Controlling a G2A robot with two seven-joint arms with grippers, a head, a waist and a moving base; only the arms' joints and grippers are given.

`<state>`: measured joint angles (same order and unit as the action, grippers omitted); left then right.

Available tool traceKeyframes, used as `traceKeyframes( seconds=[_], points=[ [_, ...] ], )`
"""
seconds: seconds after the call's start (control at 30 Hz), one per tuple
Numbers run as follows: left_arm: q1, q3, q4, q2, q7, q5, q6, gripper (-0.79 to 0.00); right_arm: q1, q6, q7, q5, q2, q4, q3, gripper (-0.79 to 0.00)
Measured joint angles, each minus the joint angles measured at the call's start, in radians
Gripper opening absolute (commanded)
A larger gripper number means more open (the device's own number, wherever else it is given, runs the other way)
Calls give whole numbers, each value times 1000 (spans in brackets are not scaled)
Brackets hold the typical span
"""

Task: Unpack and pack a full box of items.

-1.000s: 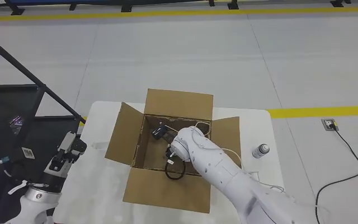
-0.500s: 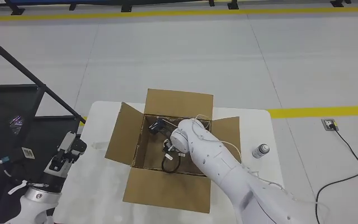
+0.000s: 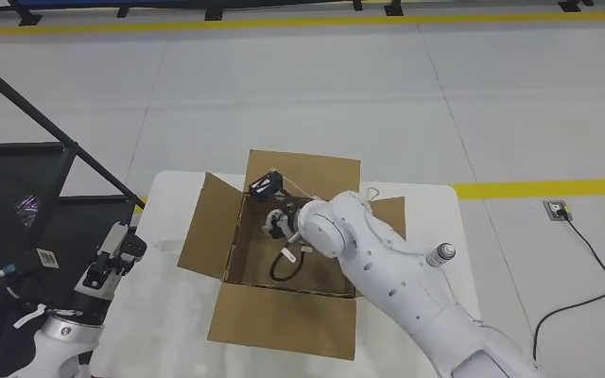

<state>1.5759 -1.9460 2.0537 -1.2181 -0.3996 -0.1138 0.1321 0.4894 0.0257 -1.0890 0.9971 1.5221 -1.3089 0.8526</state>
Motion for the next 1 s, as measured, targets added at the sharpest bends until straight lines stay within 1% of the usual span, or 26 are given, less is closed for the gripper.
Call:
traceKeyframes(
  seconds=[0.07,0.1,0.17,0.3,0.4,0.47,0.53,0.83,0.93,1.0],
  points=[
    [0,0,0,0,0,0,0,0,151,-2,-97,92,-47,-217,99,-785],
    [0,0,0,0,0,0,0,0,243,11,-146,142,-69,-361,155,-785],
    [0,0,0,0,0,0,0,0,369,31,-189,203,-91,-594,233,-785],
    [0,0,0,0,0,0,0,0,517,21,-200,280,-112,-871,340,-785],
    [0,0,0,0,0,0,0,0,601,-18,-197,330,-122,-990,421,-785],
    [0,0,0,0,0,0,0,0,650,-50,-198,354,-126,-1036,473,-785],
    [0,0,0,0,0,0,0,0,681,-72,-214,352,-128,-1044,507,-785],
    [0,0,0,0,0,0,0,0,679,-71,-214,347,-128,-1041,507,-785],
    [0,0,0,0,0,0,0,0,698,-89,-172,374,-129,-1041,519,-785],
    [0,0,0,0,0,0,0,0,719,-130,-132,382,-129,-1041,554,-785]
  ],
)
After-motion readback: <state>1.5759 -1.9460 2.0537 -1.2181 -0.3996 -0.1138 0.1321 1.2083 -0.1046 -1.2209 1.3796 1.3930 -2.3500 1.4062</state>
